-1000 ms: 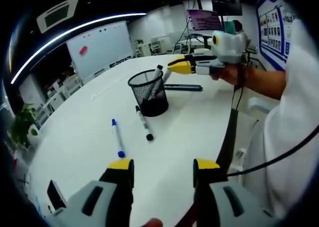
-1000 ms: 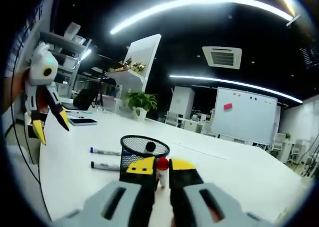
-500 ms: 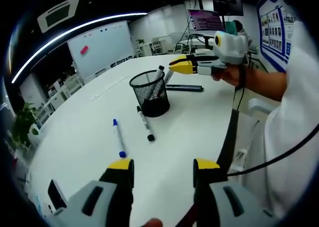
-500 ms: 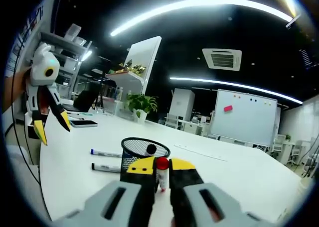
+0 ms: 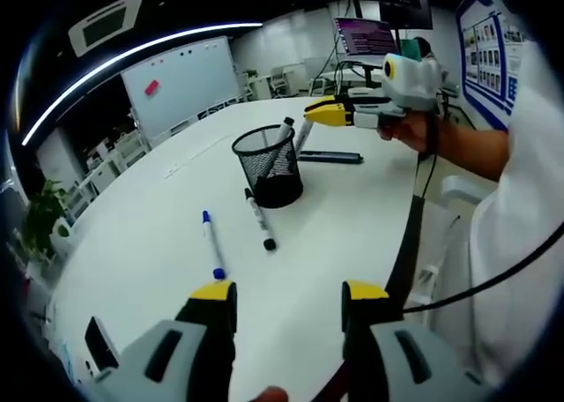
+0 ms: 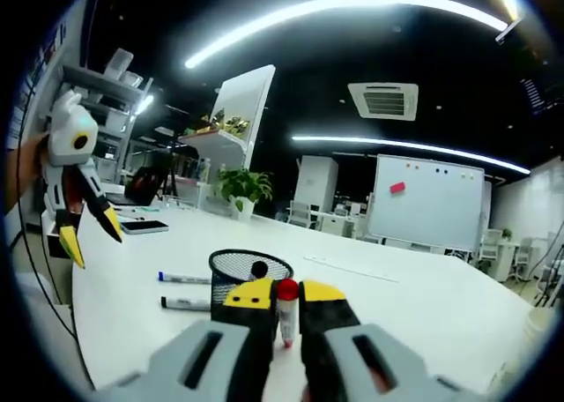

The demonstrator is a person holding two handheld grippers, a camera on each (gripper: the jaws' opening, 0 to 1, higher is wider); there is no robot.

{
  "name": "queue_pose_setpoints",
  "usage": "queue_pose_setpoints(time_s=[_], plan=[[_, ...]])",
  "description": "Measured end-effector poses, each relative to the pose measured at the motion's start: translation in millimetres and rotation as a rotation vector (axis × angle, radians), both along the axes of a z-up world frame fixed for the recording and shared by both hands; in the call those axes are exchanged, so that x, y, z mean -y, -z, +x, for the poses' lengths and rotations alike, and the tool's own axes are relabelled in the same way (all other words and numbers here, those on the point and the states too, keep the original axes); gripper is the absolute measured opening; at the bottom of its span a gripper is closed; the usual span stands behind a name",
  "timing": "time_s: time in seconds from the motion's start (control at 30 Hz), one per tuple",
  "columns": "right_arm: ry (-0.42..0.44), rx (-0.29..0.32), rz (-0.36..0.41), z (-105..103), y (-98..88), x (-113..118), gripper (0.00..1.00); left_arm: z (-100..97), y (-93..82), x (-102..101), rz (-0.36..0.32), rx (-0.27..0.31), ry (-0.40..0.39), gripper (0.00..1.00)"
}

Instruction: Place the scattered laser pointers and whiteboard markers into the pen holder and stack the scattered paper cups together

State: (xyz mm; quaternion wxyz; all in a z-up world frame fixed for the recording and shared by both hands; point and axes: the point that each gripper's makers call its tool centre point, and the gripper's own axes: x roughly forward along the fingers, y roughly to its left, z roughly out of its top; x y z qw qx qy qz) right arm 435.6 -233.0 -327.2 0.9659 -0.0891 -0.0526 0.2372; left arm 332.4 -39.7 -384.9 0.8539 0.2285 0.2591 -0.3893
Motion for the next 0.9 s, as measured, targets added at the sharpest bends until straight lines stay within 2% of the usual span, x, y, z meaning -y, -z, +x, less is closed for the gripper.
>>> queue_pose_setpoints(time_s=[0.4,0.9], plan=[[0.028,-0.008,-0.020,3.2,-2.4,4.9,0.10,1.0,-0.5,0.0,0.003,0.001,0.003,0.49],[0.039,-0.010,-0.001,5.2,-5.1,9.0,0.10,2.3,-2.8,-1.2,0.004,0.005,-0.001,0.49]])
